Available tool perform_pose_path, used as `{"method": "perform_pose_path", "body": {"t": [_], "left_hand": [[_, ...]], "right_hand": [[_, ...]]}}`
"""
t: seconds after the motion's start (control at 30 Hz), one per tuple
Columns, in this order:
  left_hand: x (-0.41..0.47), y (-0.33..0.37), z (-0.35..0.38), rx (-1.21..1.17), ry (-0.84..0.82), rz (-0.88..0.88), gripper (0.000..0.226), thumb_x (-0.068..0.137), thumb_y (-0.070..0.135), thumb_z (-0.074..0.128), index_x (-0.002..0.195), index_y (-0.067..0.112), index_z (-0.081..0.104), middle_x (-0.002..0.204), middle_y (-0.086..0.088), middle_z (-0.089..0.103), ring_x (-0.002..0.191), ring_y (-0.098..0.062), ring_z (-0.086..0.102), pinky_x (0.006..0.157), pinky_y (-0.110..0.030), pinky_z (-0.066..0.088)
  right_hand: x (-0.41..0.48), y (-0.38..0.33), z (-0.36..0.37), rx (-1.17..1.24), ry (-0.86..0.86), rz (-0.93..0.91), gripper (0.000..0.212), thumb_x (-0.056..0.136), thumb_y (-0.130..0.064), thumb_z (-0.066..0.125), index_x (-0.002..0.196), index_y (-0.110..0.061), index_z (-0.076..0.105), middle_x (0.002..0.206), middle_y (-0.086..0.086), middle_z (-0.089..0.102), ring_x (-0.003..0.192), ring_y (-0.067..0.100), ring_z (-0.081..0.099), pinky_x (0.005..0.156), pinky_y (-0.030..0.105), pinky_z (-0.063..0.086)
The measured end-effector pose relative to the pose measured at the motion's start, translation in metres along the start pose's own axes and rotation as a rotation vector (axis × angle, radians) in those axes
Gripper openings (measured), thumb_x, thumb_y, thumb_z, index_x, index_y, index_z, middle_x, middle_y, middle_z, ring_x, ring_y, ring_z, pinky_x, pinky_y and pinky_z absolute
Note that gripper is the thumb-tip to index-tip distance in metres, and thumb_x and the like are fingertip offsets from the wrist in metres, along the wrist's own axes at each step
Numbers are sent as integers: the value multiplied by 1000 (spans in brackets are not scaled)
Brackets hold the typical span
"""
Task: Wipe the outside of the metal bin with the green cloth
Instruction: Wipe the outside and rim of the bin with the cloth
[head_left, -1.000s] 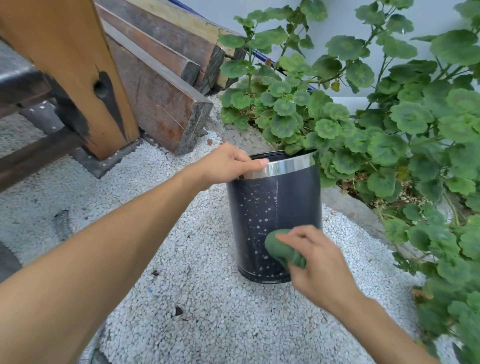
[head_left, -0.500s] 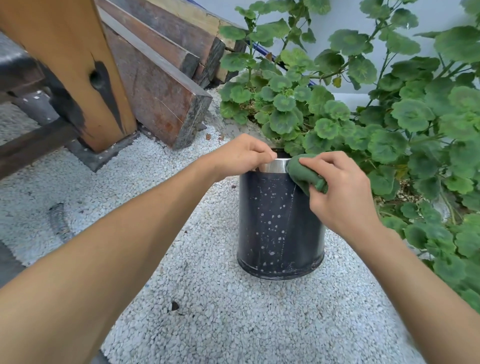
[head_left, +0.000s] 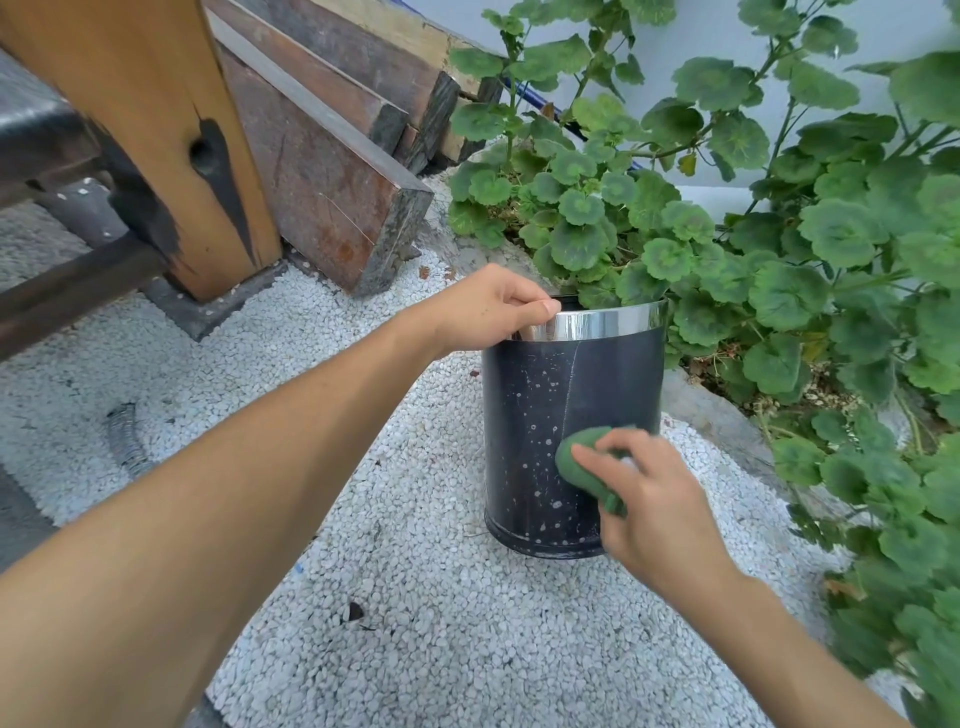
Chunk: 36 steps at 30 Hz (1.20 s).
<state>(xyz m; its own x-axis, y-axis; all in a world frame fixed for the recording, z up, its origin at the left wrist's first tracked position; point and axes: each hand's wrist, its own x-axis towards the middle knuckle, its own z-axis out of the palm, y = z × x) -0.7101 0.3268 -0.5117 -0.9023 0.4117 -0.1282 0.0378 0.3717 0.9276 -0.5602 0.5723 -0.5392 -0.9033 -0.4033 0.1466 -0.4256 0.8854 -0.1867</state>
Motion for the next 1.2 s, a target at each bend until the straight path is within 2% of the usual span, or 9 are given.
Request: {"method": "perform_pose_path", "body": {"t": [0.1, 0.2, 0.3, 0.43, 0.6, 0.7, 0.9, 1.07, 1.2], "left_hand": [[1, 2, -1, 25, -23, 22, 29, 101, 37, 62, 85, 19, 78, 71, 33, 68, 68, 17, 60, 79, -21, 44], [1, 3, -1, 72, -23, 28, 48, 101, 43, 61, 78, 1, 64, 57, 18, 49, 51, 2, 45, 59, -13, 38], [-1, 6, 0, 143, -32, 49, 55, 101, 47, 59, 69, 2, 50, 52, 13, 32, 47, -5, 31, 45, -13, 28], [1, 12, 0, 219, -35, 39, 49, 101, 47, 59, 73, 7, 68, 50, 22, 56, 50, 5, 48, 58, -15, 42], [1, 27, 7, 210, -103, 48, 54, 99, 45, 63, 63, 7, 50, 51, 8, 27, 44, -9, 28, 42, -13, 26], [5, 40, 15, 275, -173, 52, 54, 98, 46, 64, 60, 13, 45, 60, -3, 24, 52, -17, 24, 45, -17, 28], [13, 53, 28, 334, -168, 57, 56, 96, 50, 64, 56, 17, 41, 59, 1, 26, 55, -17, 26, 46, -24, 23], [19, 57, 36, 293, -161, 35, 55, 97, 33, 65, 52, 20, 35, 58, 1, 24, 57, -19, 24, 52, -26, 23], [19, 56, 36, 279, -148, 43, 57, 99, 42, 64, 57, 16, 35, 58, 1, 23, 54, -18, 23, 48, -25, 22]], "right_hand": [[-30, -5, 14, -2, -111, 24, 66, 52, 4, 84, 115, -15, 74, 106, 6, 64, 90, 24, 60, 66, 39, 60], [-55, -8, 27, 3, -194, 19, 67, 48, 2, 82, 113, -15, 75, 103, 3, 63, 87, 22, 61, 65, 35, 59], [-68, -7, 32, 1, -219, 28, 66, 45, 2, 79, 109, -15, 77, 102, 1, 63, 86, 23, 62, 64, 31, 58], [-63, -7, 23, 48, -220, 60, 65, 47, 3, 77, 109, -17, 77, 103, -2, 63, 86, 22, 65, 59, 33, 60], [-35, -3, -13, 150, -64, 40, 59, 61, 1, 84, 117, -15, 72, 111, -4, 61, 93, 14, 60, 75, 27, 57], [-10, 1, -35, 137, 121, 14, 56, 64, 3, 81, 117, -12, 73, 113, 4, 63, 98, 17, 60, 84, 21, 50], [31, 12, -62, 28, 425, -11, 45, 70, 5, 75, 113, -7, 75, 110, 12, 66, 96, 30, 63, 82, 42, 52], [42, 11, -56, 53, 468, 26, 45, 70, 5, 72, 113, -8, 75, 109, 13, 66, 95, 34, 62, 84, 44, 51], [40, 14, -47, 39, 442, 18, 49, 67, 7, 74, 114, -10, 75, 109, 12, 65, 91, 34, 60, 81, 40, 49]]}}
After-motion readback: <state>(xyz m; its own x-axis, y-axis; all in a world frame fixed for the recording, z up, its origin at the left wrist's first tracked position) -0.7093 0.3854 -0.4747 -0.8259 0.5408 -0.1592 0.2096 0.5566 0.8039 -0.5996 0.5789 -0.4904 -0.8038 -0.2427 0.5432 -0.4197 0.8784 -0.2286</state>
